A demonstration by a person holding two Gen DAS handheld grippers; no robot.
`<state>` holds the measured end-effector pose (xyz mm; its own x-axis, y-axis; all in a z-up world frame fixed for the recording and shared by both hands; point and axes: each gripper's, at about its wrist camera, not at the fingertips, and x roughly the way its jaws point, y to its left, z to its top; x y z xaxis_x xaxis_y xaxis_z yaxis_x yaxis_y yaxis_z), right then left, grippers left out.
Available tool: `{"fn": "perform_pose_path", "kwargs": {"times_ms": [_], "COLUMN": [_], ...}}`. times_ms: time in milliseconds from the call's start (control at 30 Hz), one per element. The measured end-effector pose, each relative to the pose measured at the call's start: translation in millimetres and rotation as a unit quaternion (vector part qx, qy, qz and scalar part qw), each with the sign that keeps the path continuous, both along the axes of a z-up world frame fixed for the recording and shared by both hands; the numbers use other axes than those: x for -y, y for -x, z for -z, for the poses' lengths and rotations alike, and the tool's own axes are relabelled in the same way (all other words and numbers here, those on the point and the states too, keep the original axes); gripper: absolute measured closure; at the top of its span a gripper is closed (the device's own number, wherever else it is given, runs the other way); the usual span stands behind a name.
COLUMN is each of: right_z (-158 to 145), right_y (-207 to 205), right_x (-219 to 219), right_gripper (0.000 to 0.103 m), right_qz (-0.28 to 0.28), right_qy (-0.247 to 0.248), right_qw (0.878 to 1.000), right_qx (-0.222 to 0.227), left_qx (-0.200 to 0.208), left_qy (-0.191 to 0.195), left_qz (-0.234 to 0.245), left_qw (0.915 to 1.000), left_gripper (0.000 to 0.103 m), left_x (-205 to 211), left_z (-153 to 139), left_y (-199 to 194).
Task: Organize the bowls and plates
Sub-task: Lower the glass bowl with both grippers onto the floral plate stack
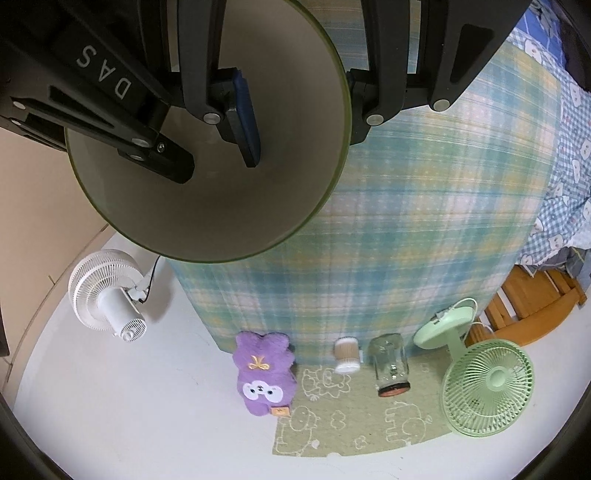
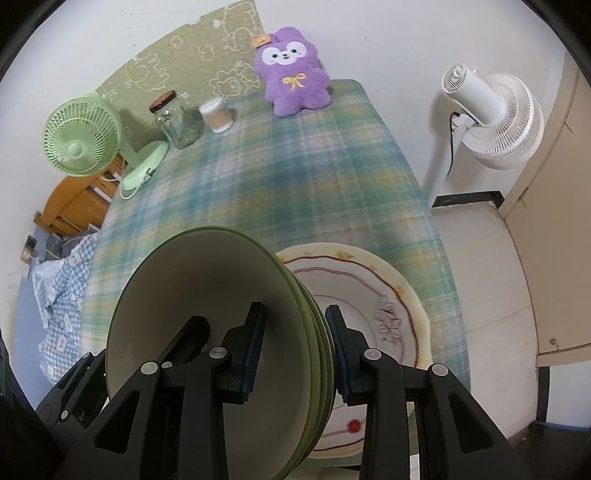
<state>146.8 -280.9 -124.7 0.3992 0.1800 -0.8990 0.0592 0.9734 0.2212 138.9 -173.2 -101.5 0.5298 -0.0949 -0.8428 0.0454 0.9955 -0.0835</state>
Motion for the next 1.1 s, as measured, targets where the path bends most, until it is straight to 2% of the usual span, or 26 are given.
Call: {"fn": "perform_pose_path", "kwargs": {"times_ms": [600,1100], "right_z": [34.2,42.3], "right_y": [-11.1,-12.8], "right_x": [32.9,43.2], "right_gripper": [0.066,0.064], "right_qz": [0.005,0.013], "right_qy": [0.004,-0.004], "right_qw": [0.999,0.999], "right_qx": [-0.038,-0.042], "left_qx": [-0.036,-0.027], "left_qy": [-0.001,-0.021], "left_qz": [0.001,0.015], "left_qw": [0.9993,0.9993], "left_gripper": [0.069,0.069], "left_x": [34.0,47.3], "left_z": [31.7,33.1], "left_y": [-12.5,-14.1]}}
